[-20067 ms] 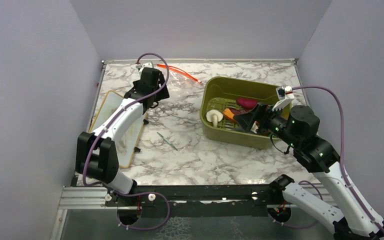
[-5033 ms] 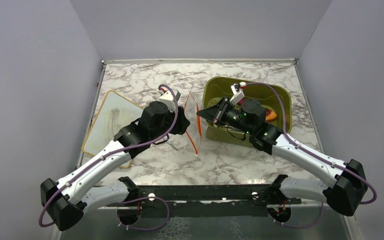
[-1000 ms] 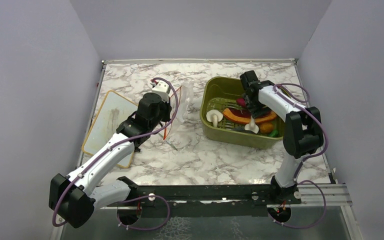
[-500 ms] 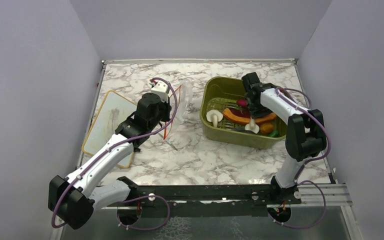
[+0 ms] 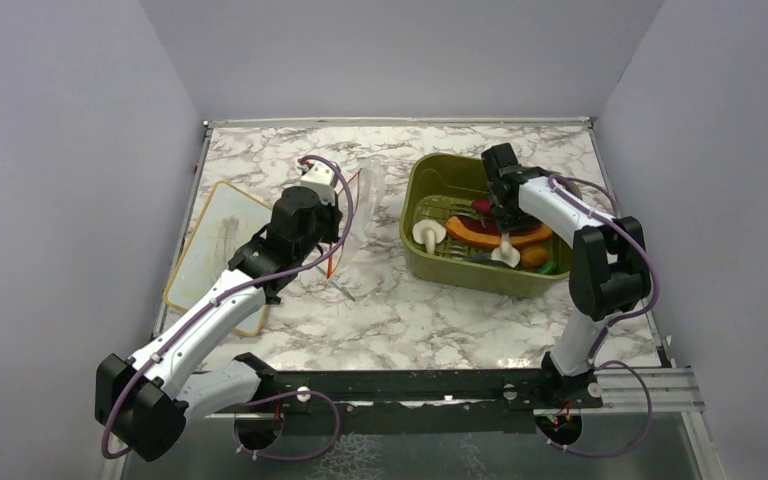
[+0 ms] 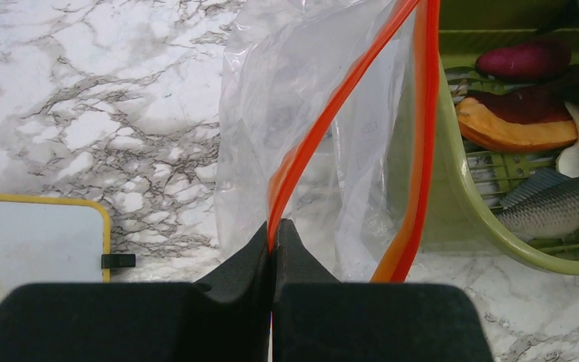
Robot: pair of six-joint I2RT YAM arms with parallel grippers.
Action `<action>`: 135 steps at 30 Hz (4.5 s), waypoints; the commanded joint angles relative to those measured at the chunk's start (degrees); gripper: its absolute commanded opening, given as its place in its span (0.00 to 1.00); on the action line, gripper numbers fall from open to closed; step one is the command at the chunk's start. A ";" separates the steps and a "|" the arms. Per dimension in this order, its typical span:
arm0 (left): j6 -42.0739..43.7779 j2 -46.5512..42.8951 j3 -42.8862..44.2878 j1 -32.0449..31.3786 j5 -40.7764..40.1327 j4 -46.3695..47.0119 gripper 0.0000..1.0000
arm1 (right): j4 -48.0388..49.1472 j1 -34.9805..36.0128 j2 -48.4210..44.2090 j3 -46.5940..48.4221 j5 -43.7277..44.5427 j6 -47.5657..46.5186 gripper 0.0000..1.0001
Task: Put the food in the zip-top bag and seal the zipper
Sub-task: Pick up the fake vegetable from the bin, then place the fake vegetable in the zipper food storage bag.
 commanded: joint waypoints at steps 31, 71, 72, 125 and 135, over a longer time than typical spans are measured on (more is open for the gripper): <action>1.04 -2.29 -0.93 -0.12 -0.34 1.77 0.00 | 3.80 0.23 -2.40 -4.86 3.25 -6.63 0.40; -0.59 -0.46 -0.93 -0.14 13.09 2.64 0.00 | 37.93 3.32 -43.33 -18.17 -27.47 -66.10 0.31; -0.63 -0.41 -0.75 -0.17 12.89 2.19 0.00 | 39.60 4.12 -44.06 -18.94 -30.09 -66.50 0.31; -13.38 0.57 6.93 0.49 22.70 -5.26 0.00 | 82.79 37.41 -34.46 -37.56 -17.97 -99.53 0.32; -15.58 0.87 6.29 0.53 22.10 -3.59 0.00 | 68.81 37.49 -34.36 -33.41 -20.16 -86.95 0.33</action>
